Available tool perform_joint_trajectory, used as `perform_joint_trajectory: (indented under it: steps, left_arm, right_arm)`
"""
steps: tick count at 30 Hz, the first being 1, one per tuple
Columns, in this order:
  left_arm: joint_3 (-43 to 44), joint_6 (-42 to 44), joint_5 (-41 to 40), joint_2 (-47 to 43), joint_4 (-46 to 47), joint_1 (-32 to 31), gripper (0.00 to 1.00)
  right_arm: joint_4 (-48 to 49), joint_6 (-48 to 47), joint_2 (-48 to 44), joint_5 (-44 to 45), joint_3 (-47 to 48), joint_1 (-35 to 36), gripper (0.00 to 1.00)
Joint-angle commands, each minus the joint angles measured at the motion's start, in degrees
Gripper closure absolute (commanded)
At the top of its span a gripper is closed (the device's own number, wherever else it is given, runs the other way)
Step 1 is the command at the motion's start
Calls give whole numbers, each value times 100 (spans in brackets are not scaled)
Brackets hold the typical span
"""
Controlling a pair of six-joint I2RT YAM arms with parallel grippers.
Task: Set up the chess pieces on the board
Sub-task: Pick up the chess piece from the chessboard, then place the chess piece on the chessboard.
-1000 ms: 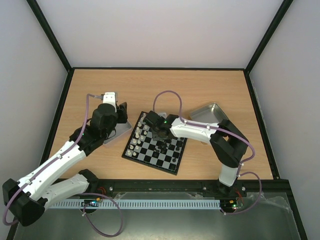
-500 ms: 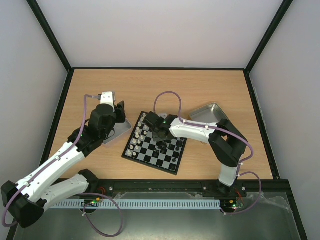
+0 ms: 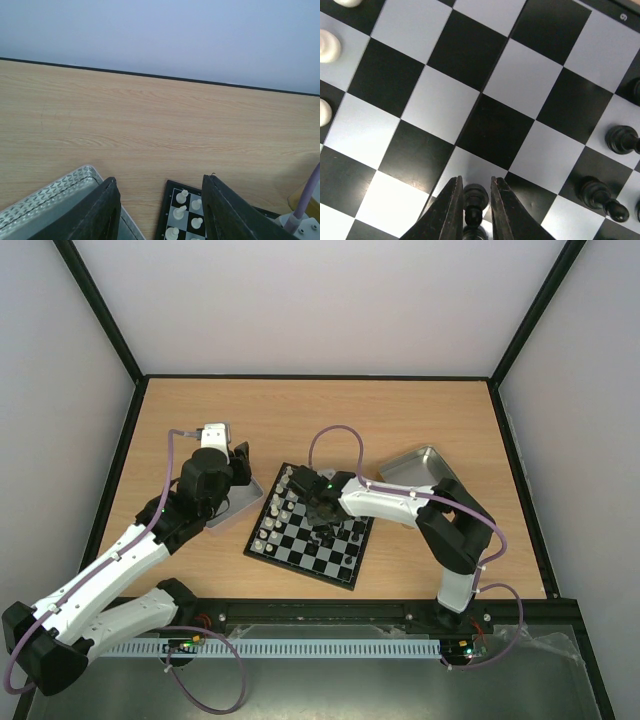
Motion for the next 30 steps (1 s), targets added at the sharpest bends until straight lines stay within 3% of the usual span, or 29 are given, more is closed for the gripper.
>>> perform_joint_trajectory:
  steps: [1,5,15,30]
  left_arm:
    - [-47,-18,-100,-26,28,33,53]
    - [-49,-20,-96,-27,28,25,53]
    - [-58,-27,-92,-24,19,30,54]
    - [-64,-35,-13,10,36,30,53]
  right_arm:
    - [-159,107,-57,31,-115,70,86]
    - [-147,154,-90,96,-136,76,97]
    - [-379,705,-682,1071,-288,77,98]
    - [-284,1004,-773,1036,-983,63,97]
